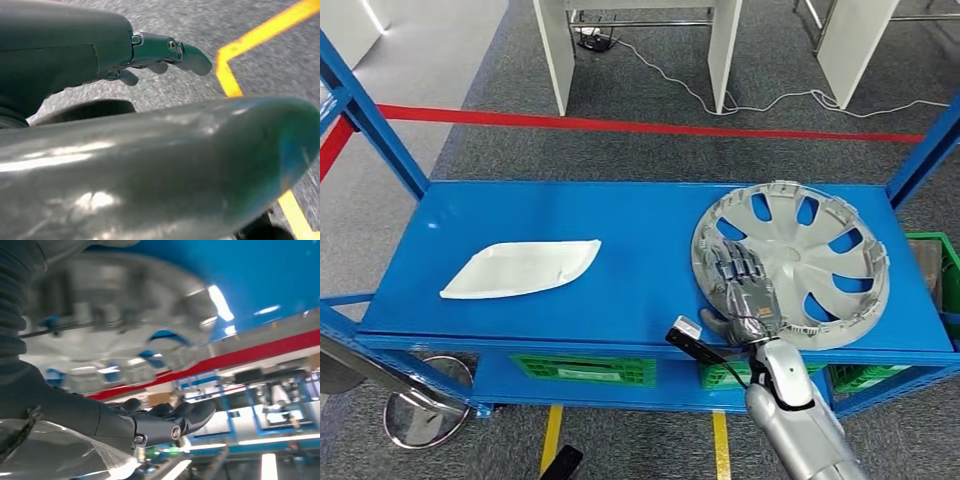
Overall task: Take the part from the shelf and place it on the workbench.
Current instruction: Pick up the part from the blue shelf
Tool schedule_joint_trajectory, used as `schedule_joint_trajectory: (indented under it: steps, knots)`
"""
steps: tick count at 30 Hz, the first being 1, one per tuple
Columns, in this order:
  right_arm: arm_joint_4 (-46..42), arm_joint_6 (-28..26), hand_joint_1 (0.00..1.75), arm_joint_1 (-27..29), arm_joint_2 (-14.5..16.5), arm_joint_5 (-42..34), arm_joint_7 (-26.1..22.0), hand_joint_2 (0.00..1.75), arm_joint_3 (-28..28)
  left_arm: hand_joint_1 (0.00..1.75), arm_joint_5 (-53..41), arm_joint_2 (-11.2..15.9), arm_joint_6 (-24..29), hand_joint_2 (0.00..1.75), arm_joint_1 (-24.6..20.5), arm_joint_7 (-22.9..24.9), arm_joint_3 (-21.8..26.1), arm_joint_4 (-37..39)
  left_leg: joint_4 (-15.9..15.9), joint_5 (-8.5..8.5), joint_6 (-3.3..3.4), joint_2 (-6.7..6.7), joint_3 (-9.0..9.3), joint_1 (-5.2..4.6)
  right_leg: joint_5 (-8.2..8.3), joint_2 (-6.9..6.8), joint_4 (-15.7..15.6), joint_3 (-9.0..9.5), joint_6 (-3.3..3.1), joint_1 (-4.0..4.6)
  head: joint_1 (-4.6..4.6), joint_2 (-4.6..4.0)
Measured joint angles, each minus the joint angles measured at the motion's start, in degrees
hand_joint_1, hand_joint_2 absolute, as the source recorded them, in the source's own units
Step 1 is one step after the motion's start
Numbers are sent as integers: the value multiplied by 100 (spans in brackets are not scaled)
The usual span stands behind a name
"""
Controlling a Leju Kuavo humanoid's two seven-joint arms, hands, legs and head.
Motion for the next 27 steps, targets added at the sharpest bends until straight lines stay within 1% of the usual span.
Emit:
schedule_joint_trajectory:
  steps: [2, 3, 4, 5, 6, 7, 8, 9, 10, 11, 13, 14, 15, 16, 17, 18, 19, 20, 21, 22, 23, 24, 25, 27]
  knots:
    - [-76, 113, 0, 26, -19, -37, -71, 175, -104, 0, 30, -5, -16, 0, -20, 0, -37, 0, 740, -372, -47, 4, -305, 17, 1, 17, 0, 2, -37, 2, -19, 0]
    - [-85, 167, 0, 25, -36, -76, -108, 175, -159, 0, 51, -3, -25, 0, -24, -4, -47, 0, 1079, -497, -55, 4, -453, 21, 2, 22, 1, 4, -39, 6, -16, 0]
    - [-88, 211, 0, 23, -55, -117, -137, 175, -212, 0, 68, -1, -32, 0, -24, -9, -53, 0, 1264, -528, -53, 4, -532, 22, 2, 23, 1, 7, -39, 10, -16, 0]
    - [-93, 245, 0, 19, -77, -155, -161, 175, -261, 0, 84, 1, -33, 0, -24, -12, -58, 0, 1230, -449, -40, 4, -510, 21, 2, 22, 1, 10, -38, 13, -16, 0]
    - [-103, 272, 0, 11, -97, -189, -190, 175, -308, 0, 99, 4, -32, 0, -24, -13, -62, 0, 977, -277, -16, 3, -382, 19, 2, 23, 2, 17, -37, 17, -15, 0]
    - [-118, 291, 0, 1, -111, -222, -221, 175, -345, 0, 110, 8, -31, 0, -24, -13, -66, 0, 580, -68, 20, 3, -187, 13, 1, 24, 2, 24, -34, 19, -15, 0]
    - [-134, 309, 0, -10, -124, -256, -260, 175, -376, 0, 122, 13, -29, 0, -25, -13, -69, 0, 196, 84, 57, 3, 6, 1, -2, 27, 4, 25, -24, 29, -14, 0]
    - [-146, 338, 0, -22, -139, -296, -305, 175, -400, 0, 140, 17, -25, 0, -25, -13, -72, 0, -112, 170, 89, 4, 155, -11, -2, 29, 8, 21, -4, 36, -14, 0]
    - [-153, 396, 0, -35, -161, -366, -359, 175, -415, 0, 166, 22, -21, 0, -24, -13, -73, 0, -283, 191, 111, 4, 233, -24, 1, 31, 9, 12, 23, 40, -11, 0]
    - [-153, 494, 0, -55, -187, -486, -446, 175, -426, 0, 196, 27, -17, 0, -21, -13, -73, 0, -332, 167, 121, 4, 252, -36, 8, 30, 6, 2, 57, 41, -9, 0]
    - [-150, 844, 0, -149, -277, -924, -716, 175, -460, 0, 262, 31, -16, 0, -16, -21, -72, 0, -400, 193, 156, 6, 259, -31, 5, 29, 2, -22, 126, 27, -8, 0]
    - [-141, 1087, 0, -240, -349, -1209, -886, 175, -485, 0, 294, 31, -17, 0, -20, -26, -71, 0, -437, 220, 184, 10, 266, -24, -57, 26, 68, -66, 155, 22, -6, 0]
    - [-123, 1361, 0, -362, -447, -1489, -1048, 175, -515, 0, 326, 28, -19, 0, -29, -31, -71, 0, -474, 247, 212, 15, 270, -15, -177, 25, 241, -154, 179, 19, -3, 0]
    - [-90, 1646, 0, -503, -575, -1739, -1191, 175, -547, 0, 354, 23, -20, 0, -40, -32, -70, 0, -491, 266, 232, 19, 268, -12, -353, 23, 545, -298, 197, 13, -2, 0]
    - [-49, 1914, 0, -653, -709, -1947, -1303, 175, -579, 0, 378, 19, -21, 0, -48, -31, -68, 0, -494, 275, 248, 20, 257, -17, -540, 20, 924, -464, 214, 13, 1, 0]
    - [5, 2148, 0, -802, -854, -2093, -1377, 175, -614, 0, 390, 15, -22, 0, -52, -23, -67, 0, -491, 280, 254, 19, 248, -21, -681, 21, 1289, -625, 231, 12, 1, 0]
    - [64, 2352, 0, -957, -1002, -2179, -1420, 175, -644, 0, 395, 11, -23, 0, -53, -12, -66, 0, -488, 283, 258, 19, 243, -25, -733, 20, 1523, -729, 250, 12, 0, 0]
    - [123, 2533, 0, -1120, -1141, -2203, -1426, 175, -661, 0, 396, 8, -25, 0, -54, 2, -65, 0, -482, 285, 259, 18, 241, -25, -671, 18, 1540, -733, 267, 9, 1, 0]
    - [185, 2704, 0, -1300, -1282, -2193, -1408, 175, -663, 0, 397, 2, -28, 0, -58, 16, -65, 0, -470, 285, 257, 18, 241, -23, -513, 12, 1343, -634, 282, 1, 1, 0]
    - [244, 2854, 0, -1487, -1414, -2167, -1370, 175, -651, 0, 399, -7, -33, 0, -67, 25, -65, 0, -451, 280, 248, 18, 239, -22, -298, 2, 978, -452, 299, -12, 1, 0]
    - [307, 2973, 0, -1675, -1539, -2142, -1324, 175, -637, 0, 402, -14, -37, 0, -80, 31, -65, 0, -424, 271, 231, 16, 227, -32, -145, -7, 600, -256, 312, -18, 3, 0]
    - [365, 3055, 0, -1845, -1647, -2128, -1284, 175, -625, 0, 406, -20, -40, 0, -94, 35, -65, 0, -388, 263, 211, 13, 205, -44, -55, -9, 288, -93, 302, -24, 4, 0]
    - [418, 3106, 0, -1979, -1736, -2121, -1264, 175, -618, 0, 409, -27, -43, 0, -105, 39, -65, 0, -360, 264, 185, 10, 180, -56, -26, -9, 106, 1, 280, -23, 2, 0]
    - [498, 3150, 0, -2132, -1859, -2110, -1254, 175, -601, 0, 414, -34, -44, 0, -112, 45, -64, 0, -331, 281, 143, 6, 141, -66, -48, 2, 40, 32, 202, -11, 1, 0]
